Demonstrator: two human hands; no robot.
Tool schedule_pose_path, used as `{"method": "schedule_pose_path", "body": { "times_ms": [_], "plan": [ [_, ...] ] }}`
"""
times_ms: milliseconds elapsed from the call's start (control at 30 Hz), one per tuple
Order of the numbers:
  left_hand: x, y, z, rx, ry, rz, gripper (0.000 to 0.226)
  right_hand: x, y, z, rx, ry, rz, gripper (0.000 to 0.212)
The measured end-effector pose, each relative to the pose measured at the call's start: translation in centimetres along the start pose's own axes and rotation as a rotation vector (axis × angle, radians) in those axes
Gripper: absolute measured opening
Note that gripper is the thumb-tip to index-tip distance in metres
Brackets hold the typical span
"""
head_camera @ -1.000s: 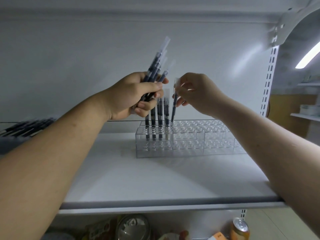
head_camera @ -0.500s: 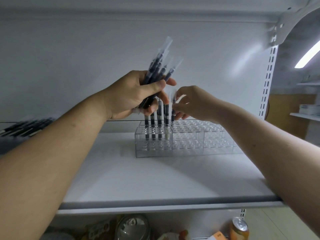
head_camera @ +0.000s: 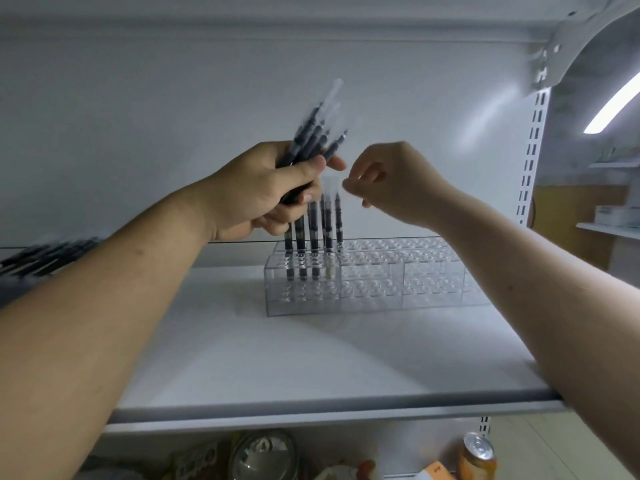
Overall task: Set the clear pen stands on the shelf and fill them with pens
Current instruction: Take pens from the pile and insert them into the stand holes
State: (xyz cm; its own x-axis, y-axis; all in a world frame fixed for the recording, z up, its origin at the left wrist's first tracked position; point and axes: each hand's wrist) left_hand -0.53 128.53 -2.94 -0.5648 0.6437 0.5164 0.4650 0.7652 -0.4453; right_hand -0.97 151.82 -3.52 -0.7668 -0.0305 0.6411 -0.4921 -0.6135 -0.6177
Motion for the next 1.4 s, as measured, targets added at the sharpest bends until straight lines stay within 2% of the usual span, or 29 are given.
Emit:
{"method": "schedule_pose_path", "body": {
  "times_ms": [67,133,200,267,400,467,600,700,800,967,1167,1400],
  "plan": [
    [0.0,0.0,0.0,-0.016,-0.015,-0.009,0.026,0.0,-0.5,0.6,0.260,-0.002,-0.032,0.005],
    [0.1,0.1,0.0,-0.032,-0.015,-0.009,0.013,-0.2,-0.8,1.2,0.558,0.005,0.086,0.007],
    [0.1,0.1,0.0,-0.050,-0.008,-0.016,0.004,-0.4,-0.8,1.5,0.722,0.009,0.204,0.009],
    [0.1,0.2,0.0,-0.055,0.005,-0.038,0.005,-0.4,-0.7,1.4,0.776,0.004,0.236,0.015],
    [0.1,0.5,0.0,-0.032,0.003,-0.050,0.017,-0.3,-0.6,1.3,0.875,0.028,0.197,0.024],
    [0.0,0.3,0.0,-0.013,-0.005,-0.061,0.027,-0.1,-0.8,1.3,0.950,0.043,0.149,0.020],
    [0.1,-0.1,0.3,0.037,0.009,-0.073,0.031,0.4,-1.5,1.2,1.069,0.055,-0.003,0.017],
    [0.2,-0.2,0.6,0.080,0.008,-0.049,0.030,0.6,-2.1,1.0,0.986,0.064,-0.178,0.017],
    [0.1,-0.4,0.6,0.093,-0.015,-0.048,0.030,0.9,-1.9,0.6,0.673,0.014,-0.248,0.016],
    [0.0,-0.6,0.3,-0.040,-0.057,-0.021,0.017,0.6,-0.5,0.1,0.314,-0.022,-0.117,0.014],
    [0.1,-0.7,0.4,-0.200,-0.095,0.007,0.014,0.1,-0.1,0.2,0.185,-0.007,0.021,0.015],
    [0.2,-0.2,0.3,-0.140,-0.032,-0.060,0.026,-0.6,-0.2,0.7,0.051,-0.010,0.171,0.018]
  ]
}}
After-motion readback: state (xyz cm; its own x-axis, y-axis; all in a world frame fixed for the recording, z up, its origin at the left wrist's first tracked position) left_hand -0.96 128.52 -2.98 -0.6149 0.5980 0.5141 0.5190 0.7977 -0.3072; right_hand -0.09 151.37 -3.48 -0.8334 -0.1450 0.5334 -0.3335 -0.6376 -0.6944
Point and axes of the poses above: each hand's wrist, its own x-axis towards the middle knuckle, its own y-axis out of the palm, z = x × y, and after that the axes turned 9 degrees about y, right-handed
